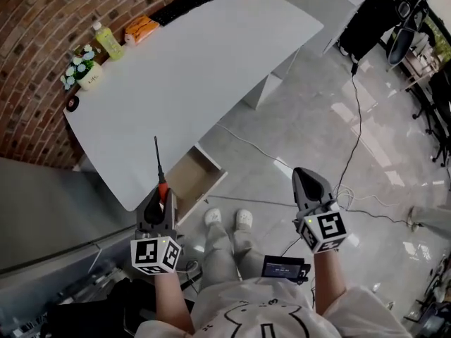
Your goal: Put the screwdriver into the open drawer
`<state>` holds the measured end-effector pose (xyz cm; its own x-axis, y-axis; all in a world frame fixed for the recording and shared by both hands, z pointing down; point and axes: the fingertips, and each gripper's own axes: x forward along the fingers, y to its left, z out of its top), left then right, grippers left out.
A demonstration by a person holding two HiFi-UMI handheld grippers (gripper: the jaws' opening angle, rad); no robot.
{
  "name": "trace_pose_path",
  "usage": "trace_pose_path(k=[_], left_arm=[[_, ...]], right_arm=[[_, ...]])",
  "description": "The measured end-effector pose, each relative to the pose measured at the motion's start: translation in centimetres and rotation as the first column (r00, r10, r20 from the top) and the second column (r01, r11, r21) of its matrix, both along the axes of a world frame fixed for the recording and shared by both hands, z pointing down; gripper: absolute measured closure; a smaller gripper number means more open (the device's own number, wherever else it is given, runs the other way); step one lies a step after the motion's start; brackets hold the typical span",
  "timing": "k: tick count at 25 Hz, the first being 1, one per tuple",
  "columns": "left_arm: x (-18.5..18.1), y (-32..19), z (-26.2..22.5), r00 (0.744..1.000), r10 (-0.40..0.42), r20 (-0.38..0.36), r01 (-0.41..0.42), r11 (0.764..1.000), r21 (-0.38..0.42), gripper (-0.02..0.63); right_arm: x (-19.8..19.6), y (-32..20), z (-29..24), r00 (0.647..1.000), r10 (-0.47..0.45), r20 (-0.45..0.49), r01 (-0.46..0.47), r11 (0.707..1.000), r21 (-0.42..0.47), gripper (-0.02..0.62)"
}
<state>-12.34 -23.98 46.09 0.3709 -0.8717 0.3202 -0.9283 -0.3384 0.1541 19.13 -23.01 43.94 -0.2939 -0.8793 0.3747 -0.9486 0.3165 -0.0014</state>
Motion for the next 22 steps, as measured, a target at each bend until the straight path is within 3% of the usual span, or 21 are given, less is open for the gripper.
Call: trace_pose_path(k=[6,12,16,22], left_arm=[[0.8,1.2,5.8,1.000,-0.005,-0.022,0.003,0.994,-0.110,0.497],[1.0,3.0,11.2,0.999,0.040,-0.014,-0.042,0.975,-0.219,0.497],[0.5,3.0,14.5,0.999,0.048,-0.004,-0.048,0.964,-0.260,0.497],[0.2,2.6,19.4,0.997,0.070,0.014,-0.062,0.949,-0.308,0.497]], right_arm=[[-1.2,0.7,5.7,0.999,-0.037,0.014,0.038,0.995,-0.093,0.577],[-2.9,1.6,9.9,0.997,-0.081,0.019,0.083,0.984,-0.160,0.577],[-2.9,2.0,12.9,0.997,-0.072,0.016,0.074,0.971,-0.227,0.577],[-2.9,2.4,17.6,0.996,-0.081,0.028,0.086,0.967,-0.239,0.577]])
